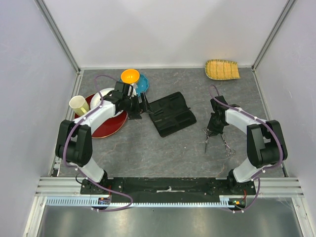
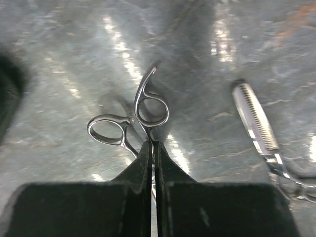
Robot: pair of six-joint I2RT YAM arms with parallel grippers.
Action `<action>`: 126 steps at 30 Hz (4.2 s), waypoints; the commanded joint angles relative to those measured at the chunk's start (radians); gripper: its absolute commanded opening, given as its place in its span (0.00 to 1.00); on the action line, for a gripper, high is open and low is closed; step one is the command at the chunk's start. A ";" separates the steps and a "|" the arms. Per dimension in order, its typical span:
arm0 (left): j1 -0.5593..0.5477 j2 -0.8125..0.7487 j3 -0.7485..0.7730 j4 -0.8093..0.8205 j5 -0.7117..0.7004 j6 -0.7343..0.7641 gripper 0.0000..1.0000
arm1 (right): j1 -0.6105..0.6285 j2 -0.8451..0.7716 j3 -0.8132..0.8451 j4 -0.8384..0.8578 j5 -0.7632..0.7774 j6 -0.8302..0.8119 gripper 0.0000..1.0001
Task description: Sort the hair-cutting tools
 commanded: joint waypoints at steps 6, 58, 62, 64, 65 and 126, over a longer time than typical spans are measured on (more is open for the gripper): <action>-0.109 -0.041 -0.066 0.227 0.151 -0.045 0.89 | 0.011 -0.143 0.037 0.180 -0.198 0.201 0.00; -0.141 0.002 0.270 0.106 0.952 0.041 0.02 | 0.071 -0.031 0.655 0.436 -0.918 -0.180 0.98; -0.141 -0.042 0.258 0.106 0.988 0.062 0.02 | 0.073 0.027 0.698 0.516 -1.057 -0.124 0.94; -0.141 -0.053 0.262 0.106 1.003 0.072 0.02 | 0.073 0.034 0.692 0.521 -1.107 -0.140 0.92; -0.141 -0.056 0.267 0.106 1.011 0.072 0.02 | 0.080 0.023 0.686 0.534 -1.135 -0.146 0.87; 0.060 0.108 0.170 0.014 0.274 0.021 0.55 | 0.008 0.169 0.338 0.774 -0.769 -0.100 0.00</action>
